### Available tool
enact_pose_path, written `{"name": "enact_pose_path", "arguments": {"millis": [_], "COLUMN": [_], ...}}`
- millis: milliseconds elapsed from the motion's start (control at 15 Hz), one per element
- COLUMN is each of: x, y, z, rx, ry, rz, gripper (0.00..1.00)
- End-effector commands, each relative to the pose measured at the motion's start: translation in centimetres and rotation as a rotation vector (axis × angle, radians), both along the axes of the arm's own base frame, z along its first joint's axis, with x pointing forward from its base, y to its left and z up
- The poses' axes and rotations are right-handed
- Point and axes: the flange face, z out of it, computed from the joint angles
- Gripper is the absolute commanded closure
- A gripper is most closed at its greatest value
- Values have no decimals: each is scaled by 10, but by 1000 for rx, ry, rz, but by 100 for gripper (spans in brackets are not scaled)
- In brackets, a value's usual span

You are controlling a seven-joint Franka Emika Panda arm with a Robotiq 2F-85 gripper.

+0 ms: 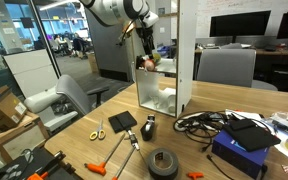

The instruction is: Pick up the bottle from the middle shelf and put it on the table

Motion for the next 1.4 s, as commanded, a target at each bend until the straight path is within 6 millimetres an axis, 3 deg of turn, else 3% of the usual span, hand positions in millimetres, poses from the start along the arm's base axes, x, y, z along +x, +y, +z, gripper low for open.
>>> {"name": "enact_pose_path", "arguments": {"millis": [0, 467, 1000, 1067, 1133, 1333], "x": [27, 52, 73, 75, 77, 82], "y": [10, 23, 38, 39, 41, 46], "z": [-15, -51, -67, -68, -68, -66], "rx": [38, 82, 83, 77, 73, 68], "ry": [13, 69, 116, 115, 117, 116], "rz": [-42, -44, -23, -19, -17, -9], "gripper": [0, 0, 0, 25, 26, 55]}}
